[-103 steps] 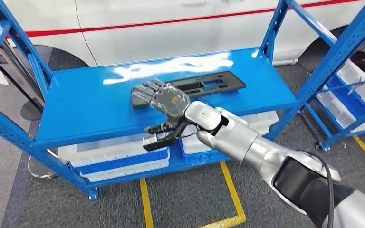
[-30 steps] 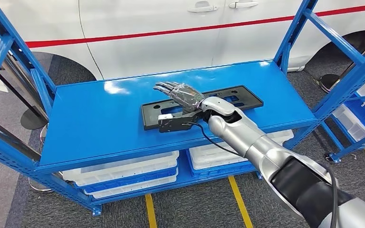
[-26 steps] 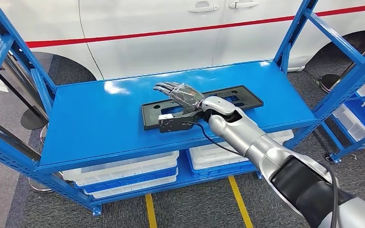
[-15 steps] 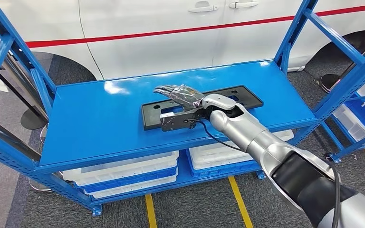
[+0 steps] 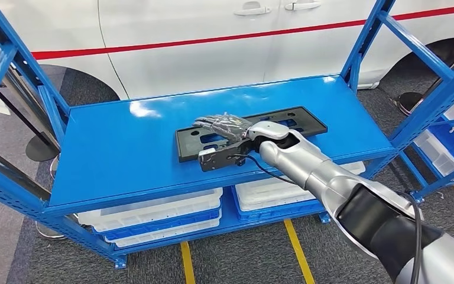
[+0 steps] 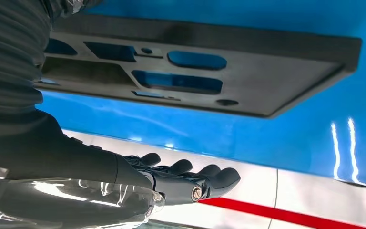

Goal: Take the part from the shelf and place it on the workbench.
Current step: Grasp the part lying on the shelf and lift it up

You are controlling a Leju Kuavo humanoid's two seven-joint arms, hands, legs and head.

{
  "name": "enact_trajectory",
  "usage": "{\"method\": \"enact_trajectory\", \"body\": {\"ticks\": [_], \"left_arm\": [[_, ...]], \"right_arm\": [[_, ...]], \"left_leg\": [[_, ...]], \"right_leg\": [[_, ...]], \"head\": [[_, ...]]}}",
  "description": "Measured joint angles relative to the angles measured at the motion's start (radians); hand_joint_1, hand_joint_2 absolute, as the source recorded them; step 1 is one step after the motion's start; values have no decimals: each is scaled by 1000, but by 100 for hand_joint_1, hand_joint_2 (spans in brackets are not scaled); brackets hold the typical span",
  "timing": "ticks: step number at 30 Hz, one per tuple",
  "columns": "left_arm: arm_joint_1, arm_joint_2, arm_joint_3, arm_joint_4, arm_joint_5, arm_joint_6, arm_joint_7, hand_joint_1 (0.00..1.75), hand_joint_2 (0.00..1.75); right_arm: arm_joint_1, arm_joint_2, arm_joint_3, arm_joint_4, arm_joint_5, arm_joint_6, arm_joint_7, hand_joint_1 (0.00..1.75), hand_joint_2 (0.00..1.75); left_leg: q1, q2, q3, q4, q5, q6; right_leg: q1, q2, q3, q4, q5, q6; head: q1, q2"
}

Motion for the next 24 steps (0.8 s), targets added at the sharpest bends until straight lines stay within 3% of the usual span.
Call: {"method": "enact_trajectory", "body": {"ticks": [11, 24], "left_arm": [[0, 0, 0, 0, 30, 1, 11, 0, 0], [-1, 0, 0, 0, 34, 8, 17, 0, 0]], "right_arm": [[6, 24, 39, 66, 31, -151, 89, 0, 175], [13, 43, 42, 101, 41, -164, 100, 0, 175]], "left_leg": [[0, 0, 0, 0, 0, 0], [0, 0, 0, 0, 0, 0]], "right_leg": [[0, 0, 0, 0, 0, 0], [0, 0, 0, 0, 0, 0]], "head": [[0, 0], [0, 0]]}}
